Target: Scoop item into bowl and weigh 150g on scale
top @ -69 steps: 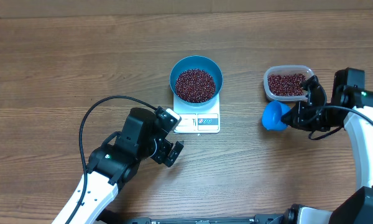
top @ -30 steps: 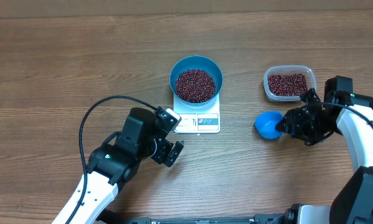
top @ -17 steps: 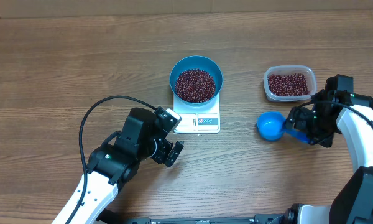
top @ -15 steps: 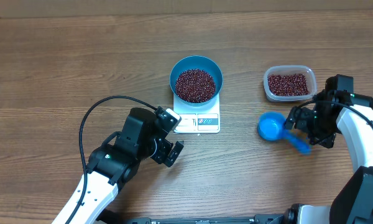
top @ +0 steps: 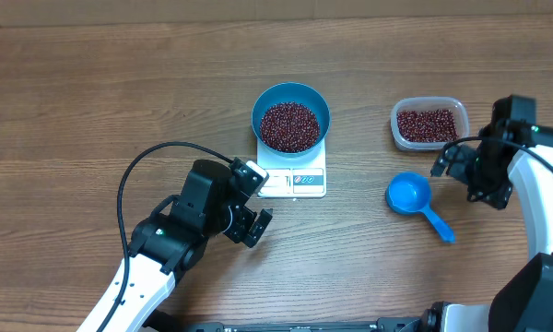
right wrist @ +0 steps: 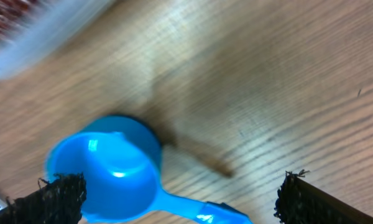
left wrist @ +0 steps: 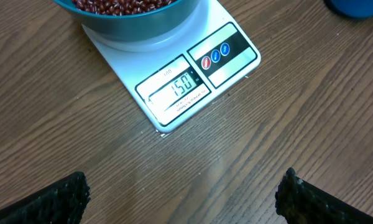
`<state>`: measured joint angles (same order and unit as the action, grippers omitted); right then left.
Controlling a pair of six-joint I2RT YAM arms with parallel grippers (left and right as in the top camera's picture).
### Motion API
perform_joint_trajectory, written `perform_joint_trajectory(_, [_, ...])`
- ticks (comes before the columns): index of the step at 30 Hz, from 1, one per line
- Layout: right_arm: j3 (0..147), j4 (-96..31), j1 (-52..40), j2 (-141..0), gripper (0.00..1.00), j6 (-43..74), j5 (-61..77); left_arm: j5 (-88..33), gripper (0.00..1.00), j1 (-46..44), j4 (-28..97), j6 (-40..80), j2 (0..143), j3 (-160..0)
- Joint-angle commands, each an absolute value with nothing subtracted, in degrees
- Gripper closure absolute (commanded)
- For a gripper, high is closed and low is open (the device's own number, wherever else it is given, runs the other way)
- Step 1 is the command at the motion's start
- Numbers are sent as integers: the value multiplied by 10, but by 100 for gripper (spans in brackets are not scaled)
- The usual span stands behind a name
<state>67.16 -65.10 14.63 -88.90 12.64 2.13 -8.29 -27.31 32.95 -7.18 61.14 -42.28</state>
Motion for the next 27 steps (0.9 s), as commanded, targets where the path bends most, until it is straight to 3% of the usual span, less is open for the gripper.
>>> perform_joint_trajectory(1, [733, -670, 147, -890, 0, 96, 89, -79, 0, -274, 328, -62, 614, -421])
perform_joint_trajectory(5, [788, -709, 145, -886, 0, 54, 154, -79, 1, -274, 328, -62, 614, -421])
perform_joint_trajectory(15, [912, -806, 93, -821, 0, 13, 168, -79, 1, -274, 328, -62, 614, -421])
perform_joint_trajectory(27, [943, -821, 29, -677, 0, 21, 271, -79, 0, -274, 328, -62, 614, -421])
